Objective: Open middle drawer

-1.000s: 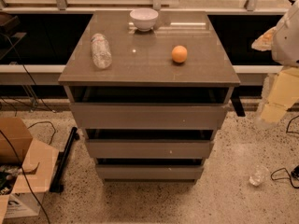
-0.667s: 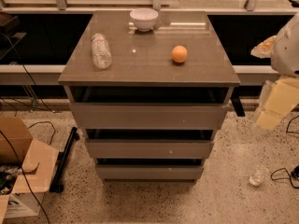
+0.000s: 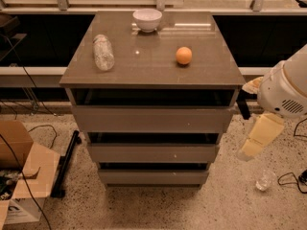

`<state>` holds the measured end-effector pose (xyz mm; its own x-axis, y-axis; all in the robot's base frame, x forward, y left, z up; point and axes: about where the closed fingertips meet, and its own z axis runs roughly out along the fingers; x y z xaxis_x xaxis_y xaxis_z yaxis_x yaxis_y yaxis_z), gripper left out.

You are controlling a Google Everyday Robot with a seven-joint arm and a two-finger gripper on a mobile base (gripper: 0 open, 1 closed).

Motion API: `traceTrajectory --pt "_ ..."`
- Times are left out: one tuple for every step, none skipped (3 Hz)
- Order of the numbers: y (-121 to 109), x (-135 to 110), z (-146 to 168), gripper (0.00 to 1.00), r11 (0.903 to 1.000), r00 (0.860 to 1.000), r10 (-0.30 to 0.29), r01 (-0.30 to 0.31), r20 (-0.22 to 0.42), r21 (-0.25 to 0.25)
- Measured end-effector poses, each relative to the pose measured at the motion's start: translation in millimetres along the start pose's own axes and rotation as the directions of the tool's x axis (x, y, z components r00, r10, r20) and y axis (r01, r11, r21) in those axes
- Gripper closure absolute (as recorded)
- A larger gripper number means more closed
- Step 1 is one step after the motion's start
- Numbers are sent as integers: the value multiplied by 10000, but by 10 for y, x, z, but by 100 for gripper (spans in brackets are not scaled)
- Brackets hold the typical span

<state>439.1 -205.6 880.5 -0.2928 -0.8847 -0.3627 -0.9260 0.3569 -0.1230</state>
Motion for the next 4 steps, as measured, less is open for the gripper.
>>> traceTrajectory --pt "0 0 0 0 10000 10000 0 0 0 0" --pt "7 -47 314 0 9991 9992 379 -378 88 -218" --pt "43 -77 867 0 9949 9972 669 -643 322 -783" --pt "49 -67 1388 0 9895 9929 970 -888 683 -1143"
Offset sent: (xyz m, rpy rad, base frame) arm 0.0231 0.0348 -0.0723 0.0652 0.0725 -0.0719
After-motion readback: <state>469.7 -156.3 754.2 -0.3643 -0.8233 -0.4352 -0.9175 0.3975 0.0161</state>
